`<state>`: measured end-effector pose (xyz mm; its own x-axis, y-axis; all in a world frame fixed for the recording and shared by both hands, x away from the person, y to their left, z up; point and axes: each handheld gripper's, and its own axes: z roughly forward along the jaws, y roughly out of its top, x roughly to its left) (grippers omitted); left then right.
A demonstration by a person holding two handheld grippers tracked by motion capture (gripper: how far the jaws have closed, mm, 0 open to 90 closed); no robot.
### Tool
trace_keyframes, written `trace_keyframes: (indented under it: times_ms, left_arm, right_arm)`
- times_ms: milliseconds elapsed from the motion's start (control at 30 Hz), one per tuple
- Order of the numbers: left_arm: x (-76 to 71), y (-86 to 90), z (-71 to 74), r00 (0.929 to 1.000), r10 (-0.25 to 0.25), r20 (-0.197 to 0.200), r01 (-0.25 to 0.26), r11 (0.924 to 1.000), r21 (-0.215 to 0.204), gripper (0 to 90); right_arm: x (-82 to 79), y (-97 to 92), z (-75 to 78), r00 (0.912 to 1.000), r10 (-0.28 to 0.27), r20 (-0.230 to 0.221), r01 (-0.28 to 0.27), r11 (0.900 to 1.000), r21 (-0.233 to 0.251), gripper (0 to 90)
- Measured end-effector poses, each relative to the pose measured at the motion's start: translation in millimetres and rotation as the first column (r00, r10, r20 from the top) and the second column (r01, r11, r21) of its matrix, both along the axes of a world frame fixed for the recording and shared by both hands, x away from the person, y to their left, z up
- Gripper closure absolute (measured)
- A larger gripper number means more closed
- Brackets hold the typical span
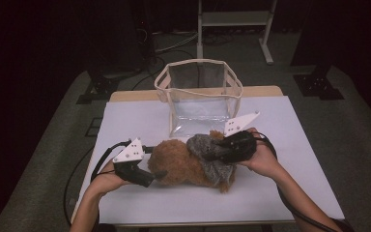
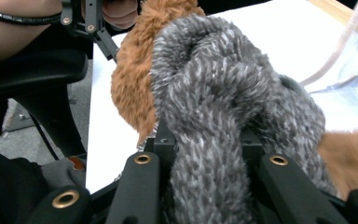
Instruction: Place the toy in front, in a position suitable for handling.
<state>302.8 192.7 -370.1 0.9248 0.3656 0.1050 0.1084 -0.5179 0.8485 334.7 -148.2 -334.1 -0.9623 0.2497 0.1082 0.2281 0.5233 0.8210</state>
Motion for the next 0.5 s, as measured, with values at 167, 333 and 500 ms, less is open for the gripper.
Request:
trace_keyframes:
  times_ms: [167, 333, 500]
  left_arm:
    - [0.1, 7.8, -3.9, 0.9997, 0.024, -0.003, -0.024, 0.9997, 0.010, 19.1]
    - [-10.2, 10.3, 12.4, 0.9966, 0.035, 0.075, -0.037, 0.9990, 0.025, 18.1]
    - [-14.4, 2.2, 16.5, 0.9935, 0.016, 0.112, -0.022, 0.9984, 0.053, 17.4]
  right_arm:
    - [-2.1, -13.8, -9.2, 0.9993, -0.036, -0.011, 0.036, 0.9992, -0.019, 68.6]
    - [4.3, -20.4, -26.2, 0.9967, -0.076, -0.029, 0.075, 0.9962, -0.044, 68.1]
    - [9.4, -23.2, -29.0, 0.9954, -0.087, -0.040, 0.086, 0.9960, -0.022, 68.1]
